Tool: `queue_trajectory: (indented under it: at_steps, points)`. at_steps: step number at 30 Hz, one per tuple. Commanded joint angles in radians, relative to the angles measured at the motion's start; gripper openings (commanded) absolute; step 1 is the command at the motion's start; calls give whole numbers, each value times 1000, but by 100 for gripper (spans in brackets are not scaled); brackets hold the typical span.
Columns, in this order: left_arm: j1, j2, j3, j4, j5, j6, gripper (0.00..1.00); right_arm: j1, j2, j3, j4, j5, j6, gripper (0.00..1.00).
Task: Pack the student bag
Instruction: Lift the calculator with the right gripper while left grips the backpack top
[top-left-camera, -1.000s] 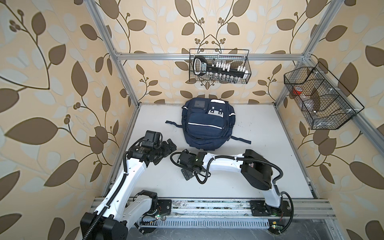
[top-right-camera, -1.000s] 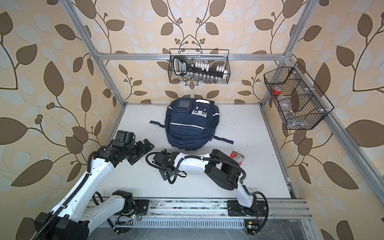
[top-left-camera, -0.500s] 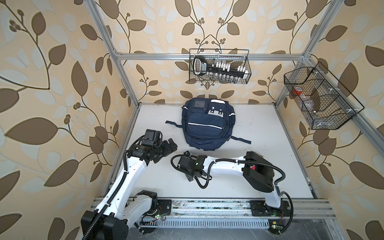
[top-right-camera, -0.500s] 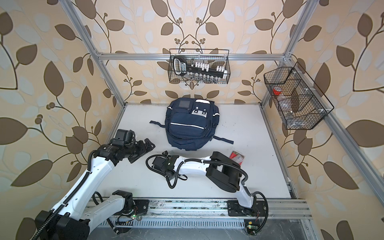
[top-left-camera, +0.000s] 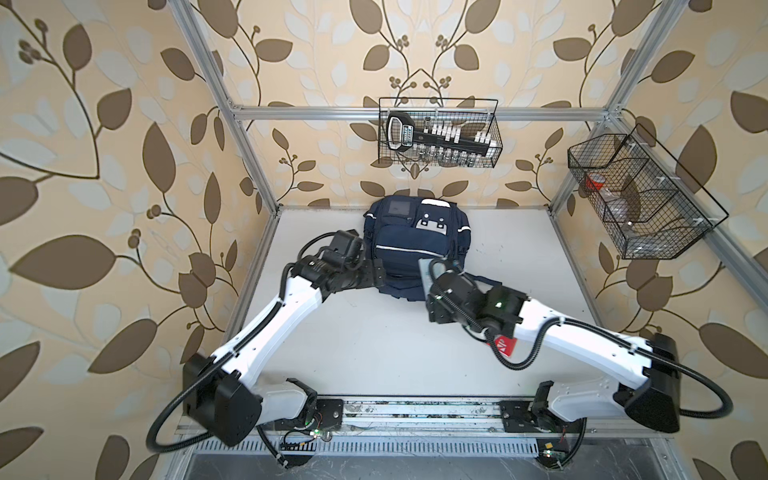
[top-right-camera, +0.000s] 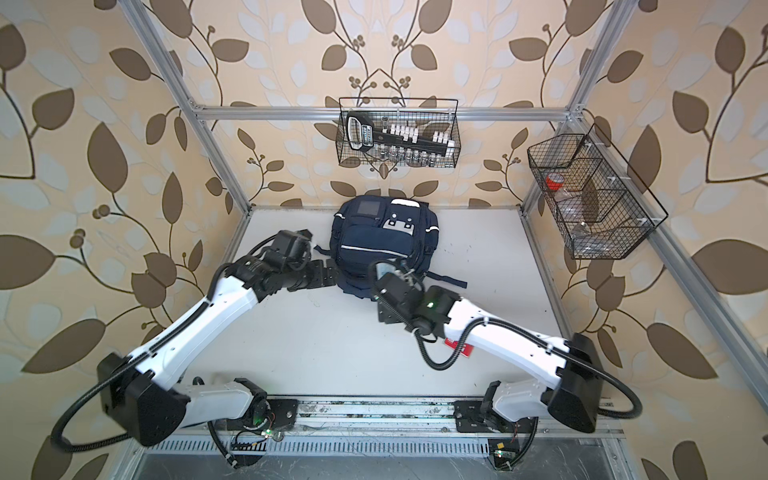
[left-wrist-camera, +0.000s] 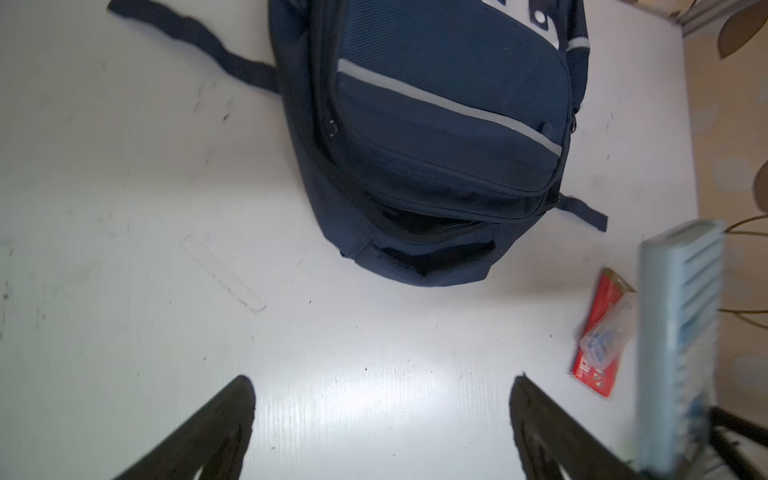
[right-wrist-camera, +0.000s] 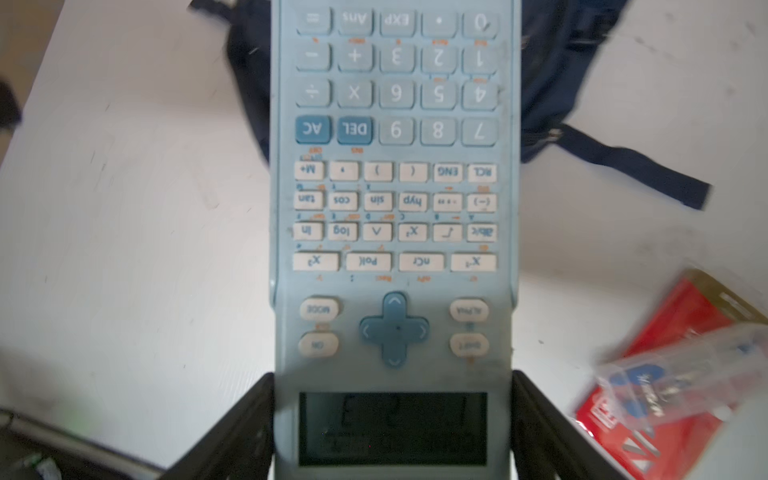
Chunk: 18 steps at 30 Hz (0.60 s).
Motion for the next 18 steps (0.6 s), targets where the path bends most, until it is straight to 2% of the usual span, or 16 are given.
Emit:
queue_trajectory:
  at_steps: [1,4,7,11,18]
  points:
    - [-130,166,146,34,-147,210,91,-146,-102,-69,-58,-58,31,31]
    - [-212,354,296,-29,-193,350,78,-277,-167,-100,-65,-111,10,31]
    - [-243,510,406,-71,-280,434,71,-344,-195,-122,-67,-151,-3,29]
    - [-243,610,486,-40,-399,458,76,-378,-223,-146,-61,-181,-13,29]
    - [-243,690,534,16,-419,468,75,-406,-244,-174,-53,-223,-27,29]
